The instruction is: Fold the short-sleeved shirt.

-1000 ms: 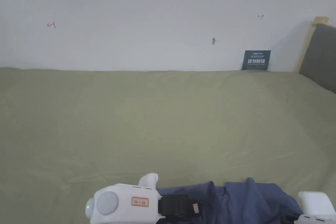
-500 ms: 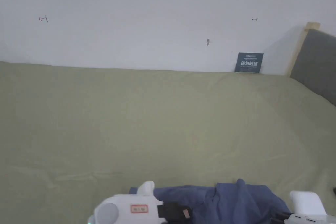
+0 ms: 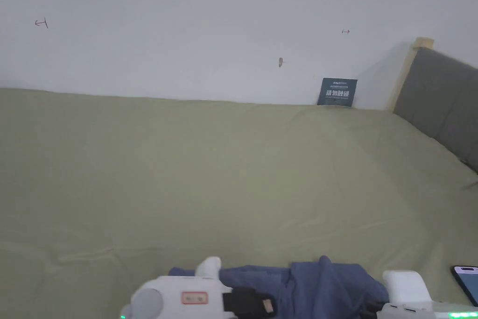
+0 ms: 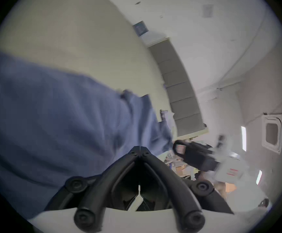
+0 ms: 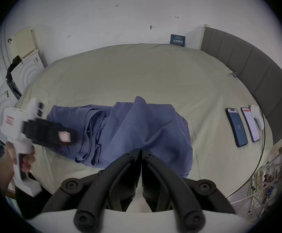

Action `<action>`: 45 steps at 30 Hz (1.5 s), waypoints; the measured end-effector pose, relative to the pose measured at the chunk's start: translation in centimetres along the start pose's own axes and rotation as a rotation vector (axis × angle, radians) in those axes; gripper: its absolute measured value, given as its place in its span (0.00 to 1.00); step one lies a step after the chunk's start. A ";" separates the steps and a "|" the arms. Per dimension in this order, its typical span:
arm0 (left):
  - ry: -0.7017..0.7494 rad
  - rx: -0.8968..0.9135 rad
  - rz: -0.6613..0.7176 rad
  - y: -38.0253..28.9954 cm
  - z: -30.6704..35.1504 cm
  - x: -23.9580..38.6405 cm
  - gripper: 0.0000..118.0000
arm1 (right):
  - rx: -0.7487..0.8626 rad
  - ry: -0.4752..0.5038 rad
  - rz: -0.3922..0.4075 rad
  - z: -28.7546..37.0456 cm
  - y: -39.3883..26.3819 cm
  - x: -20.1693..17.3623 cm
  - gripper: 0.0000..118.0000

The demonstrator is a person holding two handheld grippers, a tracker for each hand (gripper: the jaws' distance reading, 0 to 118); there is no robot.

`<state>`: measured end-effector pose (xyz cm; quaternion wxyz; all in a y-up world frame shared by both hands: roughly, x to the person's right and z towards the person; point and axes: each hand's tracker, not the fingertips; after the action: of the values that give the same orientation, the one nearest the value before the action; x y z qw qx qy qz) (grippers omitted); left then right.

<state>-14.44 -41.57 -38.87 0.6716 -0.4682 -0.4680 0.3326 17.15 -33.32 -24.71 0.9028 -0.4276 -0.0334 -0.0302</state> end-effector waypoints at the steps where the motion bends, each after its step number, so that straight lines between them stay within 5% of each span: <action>1: 0.021 0.005 -0.018 0.6 1.8 0.0 0.00 | -0.002 0.001 -0.002 0.0 0.1 0.1 0.06; 5: 0.181 0.027 -0.027 2.5 9.1 -2.4 0.00 | -0.001 -0.011 -0.012 -0.1 0.0 0.4 0.06; 14: 0.097 0.153 0.132 1.9 13.8 -6.8 0.02 | -0.019 -0.023 -0.027 -0.1 -0.7 0.8 0.06; 15: 0.100 0.175 0.138 1.9 14.0 -7.1 0.20 | -0.020 -0.024 -0.027 -0.1 -0.7 0.8 0.06; 17: 0.065 0.189 0.170 1.9 13.9 -8.1 0.71 | -0.020 -0.025 -0.029 0.1 -0.7 1.0 0.06; 18: 0.039 0.191 0.192 1.8 13.7 -8.5 0.84 | -0.021 -0.024 -0.029 0.2 -0.7 1.0 0.06; 22: 0.041 0.094 0.263 1.4 11.1 -10.1 0.83 | -0.020 -0.026 -0.025 0.4 -0.5 1.2 0.06; 25: -0.019 0.117 0.258 1.0 8.9 -10.1 0.62 | -0.018 -0.023 -0.034 0.4 -0.5 1.2 0.06; 26: 0.036 0.122 0.243 0.8 8.1 -9.9 0.50 | -0.022 -0.021 -0.041 0.4 -0.6 1.2 0.06; 27: 0.084 0.133 0.233 0.4 7.9 -9.6 0.12 | -0.026 -0.018 -0.043 0.3 -0.6 1.2 0.06; 37: 0.143 0.150 0.219 0.5 12.8 -8.6 0.10 | -0.038 -0.013 -0.019 0.0 -0.7 0.2 0.06; 45: 0.310 0.297 0.206 0.8 25.0 -8.0 0.10 | -0.028 0.009 0.005 0.0 0.1 -1.6 0.06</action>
<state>-40.65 -40.47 -39.03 0.7596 -0.4549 -0.2551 0.3886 15.57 -33.20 -24.87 0.8969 -0.4402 -0.0275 -0.0303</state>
